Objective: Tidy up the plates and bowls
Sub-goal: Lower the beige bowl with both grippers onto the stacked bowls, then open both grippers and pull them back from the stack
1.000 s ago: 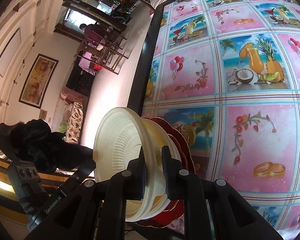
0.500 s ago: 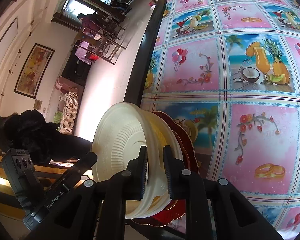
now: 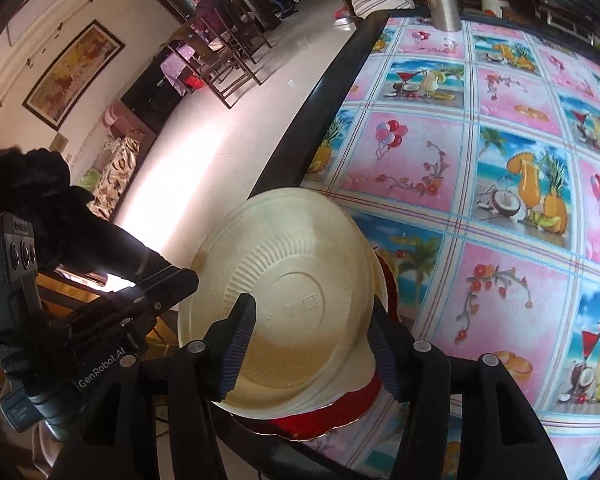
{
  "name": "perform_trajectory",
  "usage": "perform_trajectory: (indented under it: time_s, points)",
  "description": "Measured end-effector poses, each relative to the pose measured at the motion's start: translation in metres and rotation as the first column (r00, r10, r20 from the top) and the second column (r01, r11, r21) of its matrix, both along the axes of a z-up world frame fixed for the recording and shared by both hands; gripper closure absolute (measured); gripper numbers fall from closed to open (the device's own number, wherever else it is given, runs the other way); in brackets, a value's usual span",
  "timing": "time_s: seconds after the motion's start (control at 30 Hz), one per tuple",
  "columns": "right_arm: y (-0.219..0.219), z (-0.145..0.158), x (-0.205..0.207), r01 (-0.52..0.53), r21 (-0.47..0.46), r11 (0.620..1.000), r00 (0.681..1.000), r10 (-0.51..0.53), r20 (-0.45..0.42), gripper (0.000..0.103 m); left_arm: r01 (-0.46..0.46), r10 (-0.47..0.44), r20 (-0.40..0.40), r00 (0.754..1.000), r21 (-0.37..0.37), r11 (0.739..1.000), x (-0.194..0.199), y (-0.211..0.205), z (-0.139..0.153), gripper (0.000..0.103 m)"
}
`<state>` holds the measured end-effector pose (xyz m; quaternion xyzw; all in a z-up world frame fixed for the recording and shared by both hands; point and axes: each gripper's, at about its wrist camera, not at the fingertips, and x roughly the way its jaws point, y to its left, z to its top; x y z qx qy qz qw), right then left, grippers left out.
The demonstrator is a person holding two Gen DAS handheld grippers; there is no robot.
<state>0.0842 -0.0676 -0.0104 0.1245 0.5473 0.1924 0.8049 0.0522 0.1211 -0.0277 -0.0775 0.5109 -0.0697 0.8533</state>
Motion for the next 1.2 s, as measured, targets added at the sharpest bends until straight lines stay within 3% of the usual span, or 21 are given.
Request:
perform_trajectory:
  time_s: [0.27,0.57,0.8,1.03,1.1,1.2]
  points:
    - [-0.019,0.028,-0.009,0.045,-0.033,0.998,0.996,-0.042,0.084,0.038,0.0,0.0,-0.012,1.0,-0.006,1.0,0.001,0.0,-0.005,0.086]
    - [-0.015,-0.005,-0.002,0.046,0.049,0.998,0.999,-0.046,0.0,0.038,-0.01,0.009,0.016,1.0,0.037,0.999,-0.005,-0.005,-0.006,0.086]
    - [-0.015,-0.001,-0.008,0.026,0.066,0.997,0.999,-0.028,0.025,0.036,-0.058,0.046,0.114,0.992,0.107,0.993,-0.019,-0.007,0.006,0.086]
    - [-0.033,0.018,-0.027,0.062,0.044,0.997,0.985,-0.069,0.16,0.036,-0.128,0.085,0.259,0.962,0.154,0.98,-0.043,-0.011,0.025,0.083]
    - [-0.039,0.023,-0.034,0.072,0.045,0.996,0.976,-0.079,0.203,0.036,-0.147,0.092,0.301,0.949,0.165,0.975,-0.05,-0.015,0.03,0.079]
    - [-0.045,0.028,-0.044,0.08,0.043,0.996,0.961,-0.089,0.261,0.036,-0.172,0.094,0.365,0.926,0.188,0.967,-0.061,-0.022,0.038,0.059]
